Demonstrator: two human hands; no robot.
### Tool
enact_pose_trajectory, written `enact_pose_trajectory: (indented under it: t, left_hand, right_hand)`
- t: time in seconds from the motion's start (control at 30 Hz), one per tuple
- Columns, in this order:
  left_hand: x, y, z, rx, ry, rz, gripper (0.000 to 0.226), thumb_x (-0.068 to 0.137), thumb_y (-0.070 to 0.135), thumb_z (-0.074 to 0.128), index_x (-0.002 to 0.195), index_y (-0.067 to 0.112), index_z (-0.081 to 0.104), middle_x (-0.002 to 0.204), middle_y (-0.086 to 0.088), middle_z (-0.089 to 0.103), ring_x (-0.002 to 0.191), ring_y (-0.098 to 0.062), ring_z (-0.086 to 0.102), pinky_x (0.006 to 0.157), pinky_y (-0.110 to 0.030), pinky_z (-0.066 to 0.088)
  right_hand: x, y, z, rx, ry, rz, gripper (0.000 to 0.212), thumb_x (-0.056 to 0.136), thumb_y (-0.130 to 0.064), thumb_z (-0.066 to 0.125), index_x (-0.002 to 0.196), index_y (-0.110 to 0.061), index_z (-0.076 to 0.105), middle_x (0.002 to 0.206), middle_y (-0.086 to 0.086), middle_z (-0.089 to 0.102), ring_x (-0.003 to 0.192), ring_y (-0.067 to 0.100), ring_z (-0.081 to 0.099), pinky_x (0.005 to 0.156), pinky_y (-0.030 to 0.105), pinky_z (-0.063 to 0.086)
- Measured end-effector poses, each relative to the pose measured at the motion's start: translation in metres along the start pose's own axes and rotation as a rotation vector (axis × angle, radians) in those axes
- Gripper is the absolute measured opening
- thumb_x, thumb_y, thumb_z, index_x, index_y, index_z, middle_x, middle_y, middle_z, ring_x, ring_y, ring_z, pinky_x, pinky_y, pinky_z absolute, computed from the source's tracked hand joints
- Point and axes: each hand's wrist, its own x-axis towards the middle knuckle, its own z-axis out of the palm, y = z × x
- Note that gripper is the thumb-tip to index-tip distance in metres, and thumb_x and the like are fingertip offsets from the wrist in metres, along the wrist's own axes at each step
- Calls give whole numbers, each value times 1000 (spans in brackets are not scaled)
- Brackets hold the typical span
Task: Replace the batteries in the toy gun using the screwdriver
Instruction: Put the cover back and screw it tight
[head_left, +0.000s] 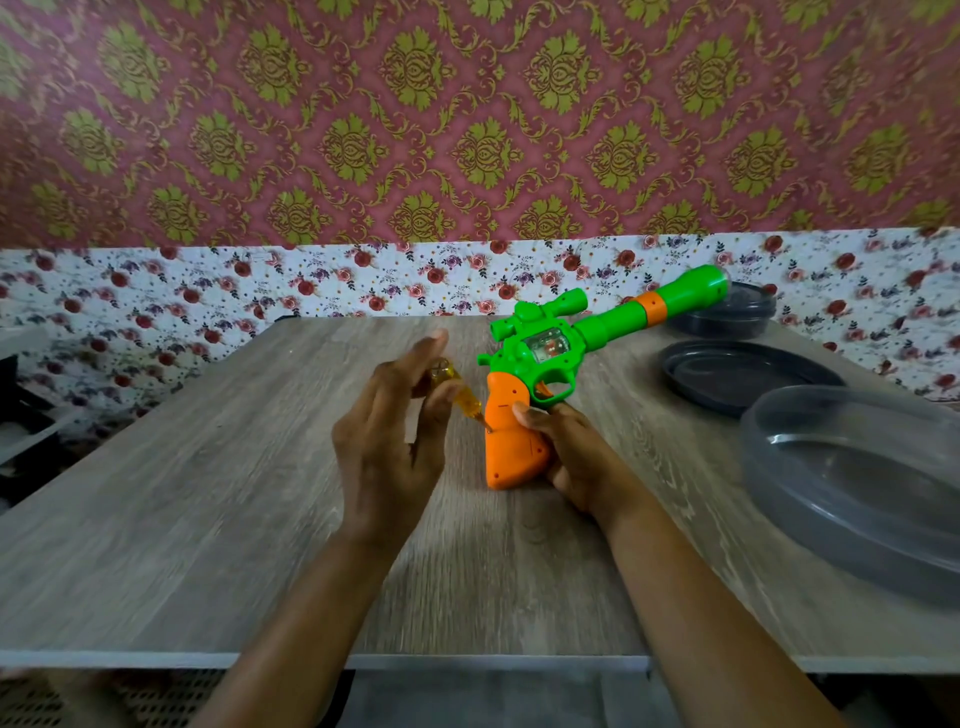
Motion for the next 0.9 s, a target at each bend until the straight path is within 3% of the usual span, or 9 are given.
enact_pose_trajectory:
  t: [0.13,0.2,0.27,0.4,0.53,0.67,0.73,0.8,0.9]
  left_hand:
    - [0,3,0,40,-35,17,29,92,3,46,118,6,57,105,-9,67,86,-10,59,75,2,35]
    - [0,4,0,18,-37,23,31,90,0,45,116,3,61,113,-10,63,99,-11,59,84,-2,37]
    - [1,3,0,-16,-18,35,25,93,8,48,111,0,64,116,-8,61,107,-12,56,89,-10,41]
    - [2,1,0,-21,36,15,18,94,13,52,105,4,64,100,-1,56,90,-13,58,76,-14,45]
    - [1,4,1,5,-1,-21,30,94,5,43,124,6,48,118,-8,61,105,-9,58,88,-5,41]
    - [1,4,1,-4,-42,-7,30,93,8,45,119,-1,59,124,-13,57,118,-12,54,96,-14,42]
    - [2,3,1,-14,-23,24,25,94,15,49,113,5,63,116,-6,58,110,-5,54,91,-10,40]
    - [1,2,1,-9,1,36,18,95,19,51,108,10,60,103,0,54,94,-8,56,83,-7,39]
    - [-1,3,2,-20,9,-5,22,94,14,49,115,10,49,107,3,61,90,-7,59,81,-6,42]
  right_hand:
    - [0,1,-1,-10,-8,-4,36,91,-6,49,127,-9,50,104,6,63,89,16,62,72,34,55]
    - [0,1,-1,-5,-4,1,36,91,-6,50,127,-9,50,110,9,62,89,17,62,76,36,53]
    - [0,0,-1,0,-1,5,35,91,-6,50,126,-10,51,107,9,63,87,17,62,73,35,53]
    - [0,0,1,1,-3,9,34,91,-5,49,125,-9,51,98,4,64,83,15,62,64,30,56]
    - [1,0,0,-10,19,22,38,91,-5,51,129,-8,49,109,10,61,87,17,61,72,35,54]
    - [0,0,1,3,16,18,38,91,-4,51,129,-6,49,102,8,63,84,17,61,63,30,57]
    - [-2,-1,1,-7,9,17,34,91,-5,50,125,-9,51,105,8,62,84,16,62,65,30,56]
    - [-3,-2,1,-18,5,16,30,91,-5,50,120,-13,52,105,7,62,84,14,61,68,31,54]
    - [-4,-3,1,-24,2,19,34,91,-5,50,125,-10,50,106,7,62,85,15,61,71,33,53]
